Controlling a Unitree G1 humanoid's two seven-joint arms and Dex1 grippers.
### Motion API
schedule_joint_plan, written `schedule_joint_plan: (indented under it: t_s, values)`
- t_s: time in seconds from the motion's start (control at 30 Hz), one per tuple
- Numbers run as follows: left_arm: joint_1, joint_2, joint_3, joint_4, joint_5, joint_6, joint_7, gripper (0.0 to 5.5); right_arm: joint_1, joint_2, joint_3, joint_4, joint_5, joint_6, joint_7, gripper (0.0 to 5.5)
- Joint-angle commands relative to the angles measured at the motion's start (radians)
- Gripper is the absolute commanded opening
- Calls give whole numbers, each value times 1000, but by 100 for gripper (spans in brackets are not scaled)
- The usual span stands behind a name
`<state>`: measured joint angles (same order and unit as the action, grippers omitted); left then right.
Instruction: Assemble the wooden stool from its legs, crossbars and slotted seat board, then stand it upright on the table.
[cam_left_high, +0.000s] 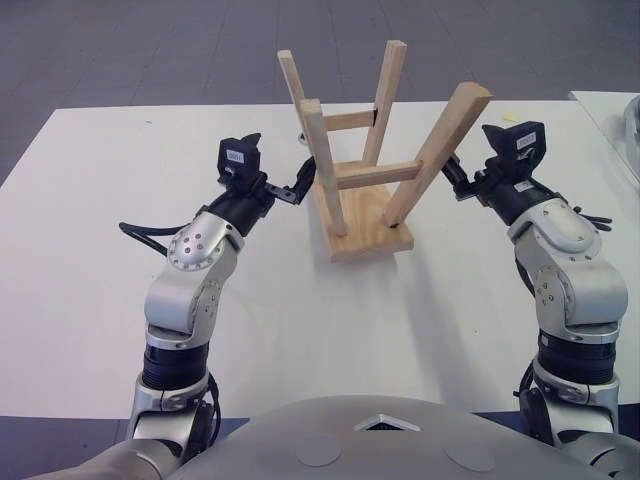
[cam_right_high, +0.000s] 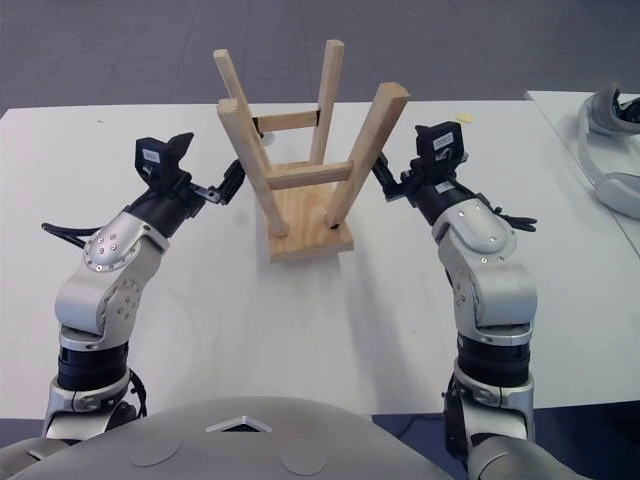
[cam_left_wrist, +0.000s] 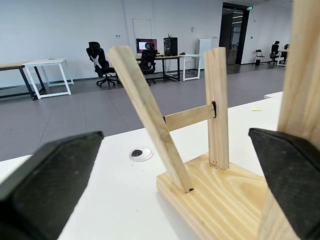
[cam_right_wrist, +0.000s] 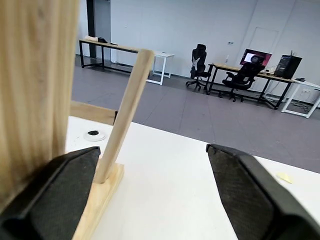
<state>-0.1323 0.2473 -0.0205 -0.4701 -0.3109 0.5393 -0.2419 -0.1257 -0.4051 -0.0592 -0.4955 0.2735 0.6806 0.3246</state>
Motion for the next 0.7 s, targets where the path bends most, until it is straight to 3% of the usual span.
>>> schedule_joint_plan:
  t_s: [0.03, 0.13, 0.33, 0.53, 0.7]
  values:
    - [48, 41, -13, 5, 4, 21, -45, 540, 146, -43, 153, -84, 70, 36, 148, 400]
    - [123, 48, -29, -13, 8, 27, -38, 540, 211, -56, 202, -110, 67, 32, 173, 400]
    - [221, 6, -89, -91, -12, 57, -17, 540, 133, -34, 146, -48, 48, 11, 133, 400]
    - [195, 33, -30, -39, 0, 21, -33, 540, 95, -62, 87, 20, 22, 12, 135, 400]
    - [279, 130, 36, 165, 3, -84, -176, 540, 111, -118, 85, 65, 3, 16, 184, 400]
